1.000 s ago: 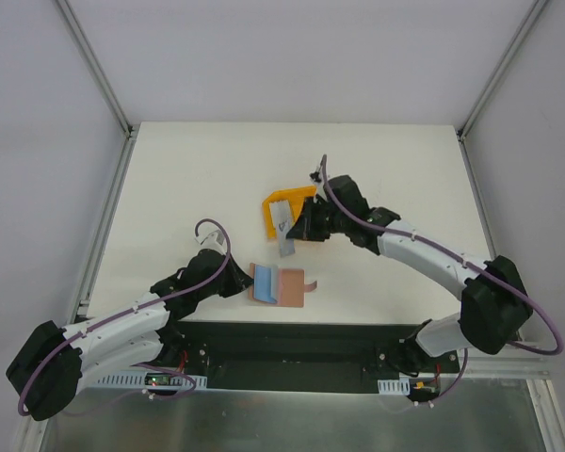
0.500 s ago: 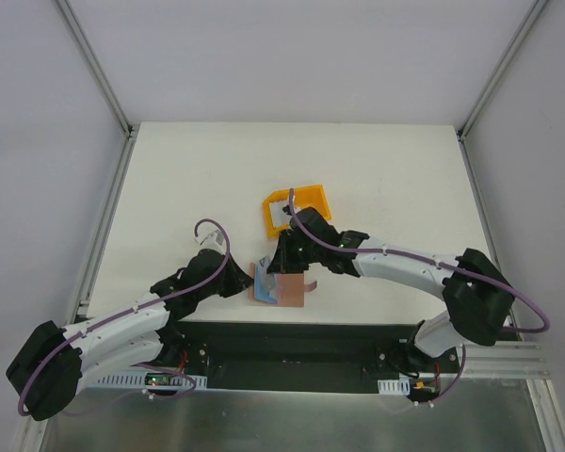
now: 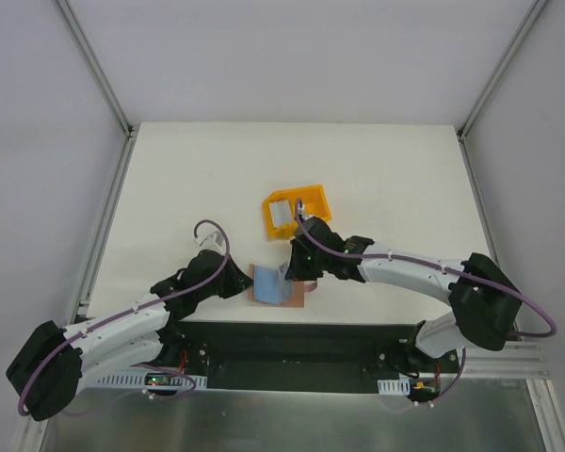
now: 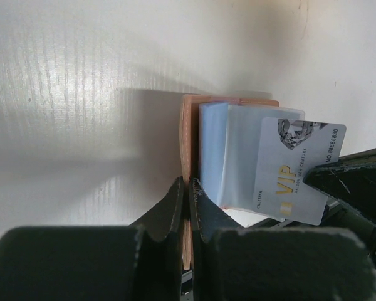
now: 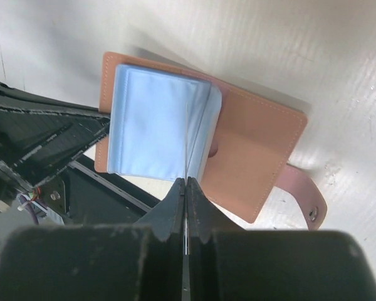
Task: Put the credit cards into the card holder
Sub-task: Insert the credit card into the card holder.
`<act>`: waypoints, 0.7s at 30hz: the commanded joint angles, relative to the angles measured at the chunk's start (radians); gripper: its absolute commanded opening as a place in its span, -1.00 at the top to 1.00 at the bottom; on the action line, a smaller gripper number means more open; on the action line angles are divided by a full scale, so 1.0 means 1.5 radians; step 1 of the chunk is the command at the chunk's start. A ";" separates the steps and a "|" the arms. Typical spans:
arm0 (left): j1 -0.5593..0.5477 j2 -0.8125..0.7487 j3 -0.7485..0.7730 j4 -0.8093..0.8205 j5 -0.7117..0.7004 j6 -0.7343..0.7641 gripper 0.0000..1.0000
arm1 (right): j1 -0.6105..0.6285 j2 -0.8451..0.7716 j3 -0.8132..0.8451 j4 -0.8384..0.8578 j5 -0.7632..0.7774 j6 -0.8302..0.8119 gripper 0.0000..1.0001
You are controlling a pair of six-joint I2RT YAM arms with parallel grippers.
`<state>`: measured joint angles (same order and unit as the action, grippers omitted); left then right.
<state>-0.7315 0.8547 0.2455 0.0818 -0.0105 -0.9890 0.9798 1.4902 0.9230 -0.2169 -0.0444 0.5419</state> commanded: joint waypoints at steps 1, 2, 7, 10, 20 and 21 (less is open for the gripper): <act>0.001 0.017 -0.013 0.004 -0.004 -0.012 1.00 | -0.014 -0.031 -0.051 0.067 -0.024 0.017 0.99; 0.002 0.022 -0.016 0.010 -0.005 -0.013 1.00 | -0.020 -0.030 -0.066 0.091 -0.044 0.027 0.99; 0.002 0.057 -0.037 0.030 -0.016 -0.028 1.00 | -0.051 -0.026 -0.134 0.222 -0.102 0.068 0.99; 0.001 0.069 -0.050 0.041 -0.026 -0.043 1.00 | -0.063 -0.022 -0.160 0.272 -0.126 0.086 0.99; 0.003 0.095 -0.089 0.088 -0.025 -0.071 1.00 | -0.076 0.007 -0.206 0.361 -0.167 0.118 0.99; 0.002 0.094 -0.090 0.087 -0.026 -0.072 1.00 | -0.077 0.009 -0.209 0.361 -0.167 0.119 0.99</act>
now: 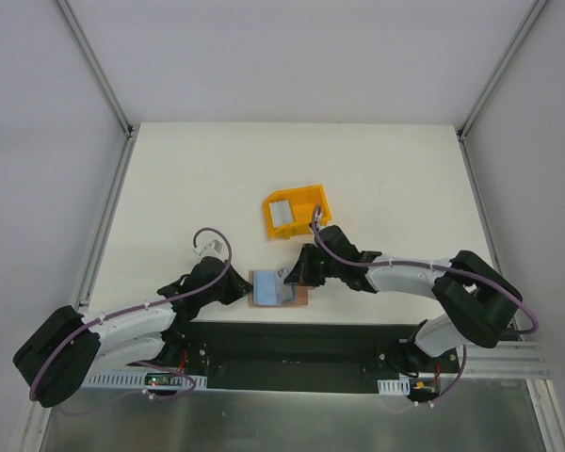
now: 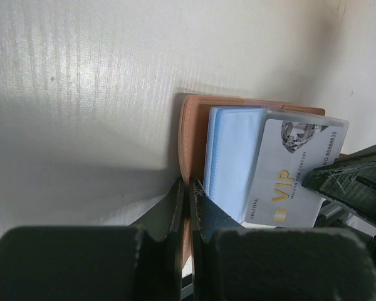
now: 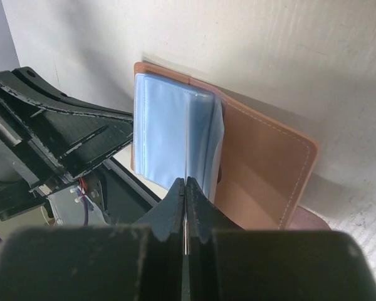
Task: Put the credit cards into the card holder
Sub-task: Insert the credit card into the card holder.
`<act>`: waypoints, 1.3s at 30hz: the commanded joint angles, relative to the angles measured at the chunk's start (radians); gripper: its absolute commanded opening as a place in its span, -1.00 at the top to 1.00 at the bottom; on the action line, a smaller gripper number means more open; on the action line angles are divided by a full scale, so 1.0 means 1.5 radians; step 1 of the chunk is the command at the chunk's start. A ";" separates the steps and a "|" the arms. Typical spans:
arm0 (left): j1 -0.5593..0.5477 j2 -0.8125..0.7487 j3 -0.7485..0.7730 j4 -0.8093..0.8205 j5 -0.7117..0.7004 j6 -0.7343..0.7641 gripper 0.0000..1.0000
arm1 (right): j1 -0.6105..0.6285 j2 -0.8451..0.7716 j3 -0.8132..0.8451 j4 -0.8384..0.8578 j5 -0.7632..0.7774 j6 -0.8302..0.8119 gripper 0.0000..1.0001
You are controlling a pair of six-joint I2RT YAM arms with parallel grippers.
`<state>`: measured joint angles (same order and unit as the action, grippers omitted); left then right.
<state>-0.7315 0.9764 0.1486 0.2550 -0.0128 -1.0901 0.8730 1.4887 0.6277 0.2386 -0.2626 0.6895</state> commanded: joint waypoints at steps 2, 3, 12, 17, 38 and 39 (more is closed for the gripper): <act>0.002 0.009 -0.026 -0.029 -0.026 -0.003 1.00 | -0.009 0.012 -0.018 0.059 -0.018 0.024 0.99; 0.002 0.008 -0.026 -0.028 -0.026 -0.002 1.00 | -0.011 0.010 -0.022 0.059 -0.017 0.024 0.99; 0.002 -0.001 -0.030 -0.030 -0.027 -0.001 1.00 | -0.024 0.000 -0.048 0.071 -0.016 0.013 0.99; 0.001 0.007 -0.022 -0.028 -0.020 0.000 1.00 | -0.020 0.033 -0.048 0.095 -0.028 0.016 0.99; 0.002 0.013 -0.021 -0.021 -0.014 0.003 1.00 | -0.036 0.085 -0.058 0.148 -0.003 0.005 0.99; 0.001 0.013 -0.022 -0.021 -0.014 0.003 1.00 | -0.035 0.090 -0.054 0.149 -0.006 0.007 0.99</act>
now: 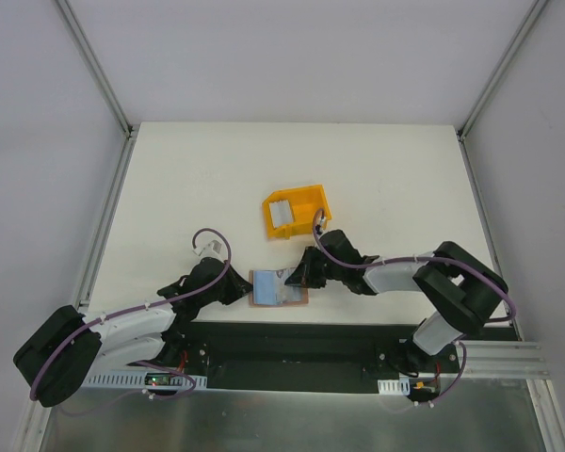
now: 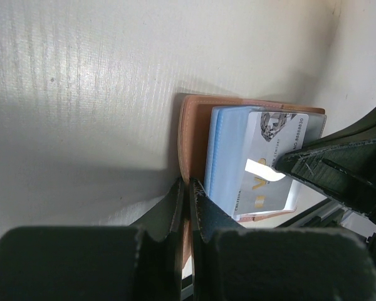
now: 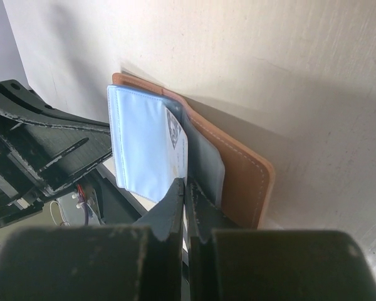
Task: Put the credit cards into the card holder
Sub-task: Insert the credit card into the card holder.
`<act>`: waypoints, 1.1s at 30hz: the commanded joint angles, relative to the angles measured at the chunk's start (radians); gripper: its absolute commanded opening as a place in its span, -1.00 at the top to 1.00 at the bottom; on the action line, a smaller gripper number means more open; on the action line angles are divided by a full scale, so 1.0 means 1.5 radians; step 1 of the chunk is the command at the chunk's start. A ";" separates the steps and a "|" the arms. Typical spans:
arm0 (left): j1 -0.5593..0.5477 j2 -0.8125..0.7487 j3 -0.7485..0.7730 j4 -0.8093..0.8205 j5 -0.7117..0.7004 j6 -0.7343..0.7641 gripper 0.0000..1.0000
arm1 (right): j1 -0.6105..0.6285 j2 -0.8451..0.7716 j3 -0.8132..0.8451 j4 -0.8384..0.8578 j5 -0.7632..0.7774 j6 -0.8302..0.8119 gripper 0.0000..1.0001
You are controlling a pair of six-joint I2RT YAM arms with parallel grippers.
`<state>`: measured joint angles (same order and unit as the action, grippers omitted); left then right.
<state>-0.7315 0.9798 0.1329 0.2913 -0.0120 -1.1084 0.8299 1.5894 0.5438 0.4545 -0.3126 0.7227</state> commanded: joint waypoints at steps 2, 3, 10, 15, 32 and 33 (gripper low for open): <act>0.001 0.012 -0.012 -0.044 -0.014 0.014 1.00 | -0.001 0.028 0.005 0.007 0.023 -0.003 0.99; 0.002 0.013 -0.012 -0.043 -0.014 0.013 1.00 | 0.004 0.031 0.005 0.010 0.025 0.002 0.99; 0.002 0.017 -0.016 -0.030 -0.012 0.002 1.00 | 0.028 0.035 -0.010 0.047 0.047 0.053 0.99; 0.001 0.018 -0.016 -0.026 -0.011 0.000 1.00 | 0.034 0.041 0.000 0.039 0.044 0.055 0.99; 0.002 -0.004 -0.024 -0.027 -0.017 -0.002 1.00 | 0.050 -0.010 0.065 -0.174 0.117 -0.030 0.30; 0.002 -0.003 -0.023 -0.027 -0.016 0.001 1.00 | 0.050 -0.014 0.065 -0.179 0.118 -0.031 0.20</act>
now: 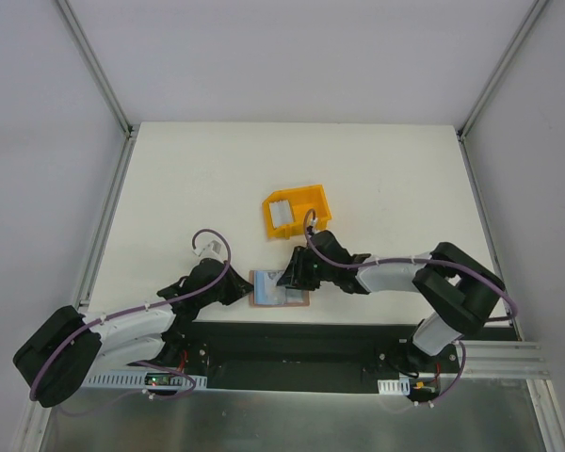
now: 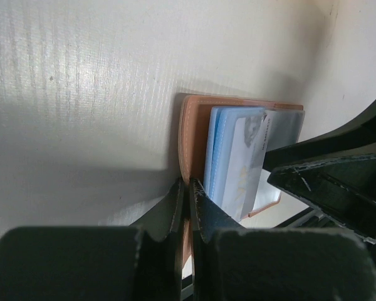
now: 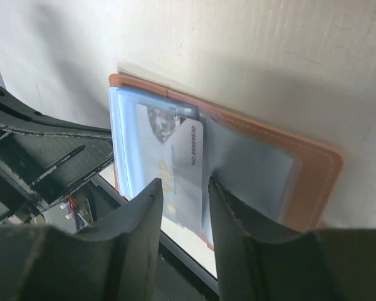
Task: Put the credit cards into the card holder
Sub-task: Insert the credit card into the card holder.
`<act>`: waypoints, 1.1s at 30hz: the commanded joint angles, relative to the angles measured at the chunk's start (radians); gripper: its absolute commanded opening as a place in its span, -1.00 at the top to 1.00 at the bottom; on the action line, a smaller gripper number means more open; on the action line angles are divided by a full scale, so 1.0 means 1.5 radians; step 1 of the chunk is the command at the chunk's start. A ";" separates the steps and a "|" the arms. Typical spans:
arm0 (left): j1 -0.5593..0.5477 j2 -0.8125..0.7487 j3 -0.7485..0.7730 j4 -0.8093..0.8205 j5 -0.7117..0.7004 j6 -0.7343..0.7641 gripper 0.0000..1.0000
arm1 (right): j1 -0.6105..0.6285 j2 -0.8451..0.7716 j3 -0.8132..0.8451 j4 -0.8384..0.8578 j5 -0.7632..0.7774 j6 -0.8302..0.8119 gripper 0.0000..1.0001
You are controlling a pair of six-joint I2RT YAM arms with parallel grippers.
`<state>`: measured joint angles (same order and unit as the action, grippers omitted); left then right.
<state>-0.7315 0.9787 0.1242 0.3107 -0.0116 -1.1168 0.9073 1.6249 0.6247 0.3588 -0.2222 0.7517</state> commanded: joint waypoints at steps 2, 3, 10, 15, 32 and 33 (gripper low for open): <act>0.002 -0.003 -0.017 -0.040 -0.015 0.008 1.00 | -0.001 -0.038 0.015 -0.125 0.057 -0.050 0.15; 0.002 -0.002 -0.017 -0.040 -0.015 0.008 1.00 | -0.002 -0.035 0.020 -0.131 0.054 -0.051 0.13; 0.002 0.000 -0.014 -0.039 -0.012 0.011 1.00 | 0.013 0.007 0.064 -0.126 0.003 -0.062 0.21; 0.002 0.000 -0.010 -0.039 -0.012 0.012 1.00 | 0.028 0.022 0.102 -0.126 -0.025 -0.072 0.30; 0.001 0.015 0.008 -0.039 -0.008 0.025 1.00 | 0.049 0.065 0.188 -0.161 -0.086 -0.077 0.71; 0.002 0.015 0.008 -0.039 -0.007 0.025 1.00 | 0.049 0.066 0.189 -0.162 -0.085 -0.078 0.70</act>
<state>-0.7315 0.9775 0.1268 0.3069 -0.0113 -1.1076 0.9554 1.7161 0.8547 0.0906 -0.2775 0.6243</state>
